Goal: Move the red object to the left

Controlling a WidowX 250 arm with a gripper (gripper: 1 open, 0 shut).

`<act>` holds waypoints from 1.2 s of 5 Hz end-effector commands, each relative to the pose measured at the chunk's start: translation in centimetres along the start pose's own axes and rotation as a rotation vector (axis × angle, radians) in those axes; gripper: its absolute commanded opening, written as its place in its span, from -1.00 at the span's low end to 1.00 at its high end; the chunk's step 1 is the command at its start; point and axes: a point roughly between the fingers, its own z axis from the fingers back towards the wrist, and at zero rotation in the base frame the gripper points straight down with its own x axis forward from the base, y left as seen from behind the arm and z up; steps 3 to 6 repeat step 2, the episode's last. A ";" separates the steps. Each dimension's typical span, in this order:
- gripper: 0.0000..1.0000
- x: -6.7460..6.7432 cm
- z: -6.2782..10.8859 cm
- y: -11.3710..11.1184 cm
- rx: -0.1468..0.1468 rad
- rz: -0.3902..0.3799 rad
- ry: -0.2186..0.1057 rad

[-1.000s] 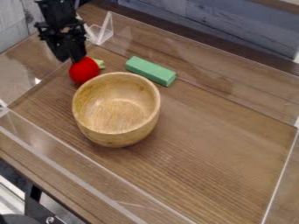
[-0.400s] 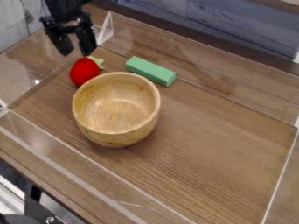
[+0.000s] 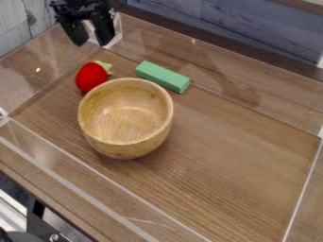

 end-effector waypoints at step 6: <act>1.00 1.8 3.2 -3.0 0.011 -0.070 -0.068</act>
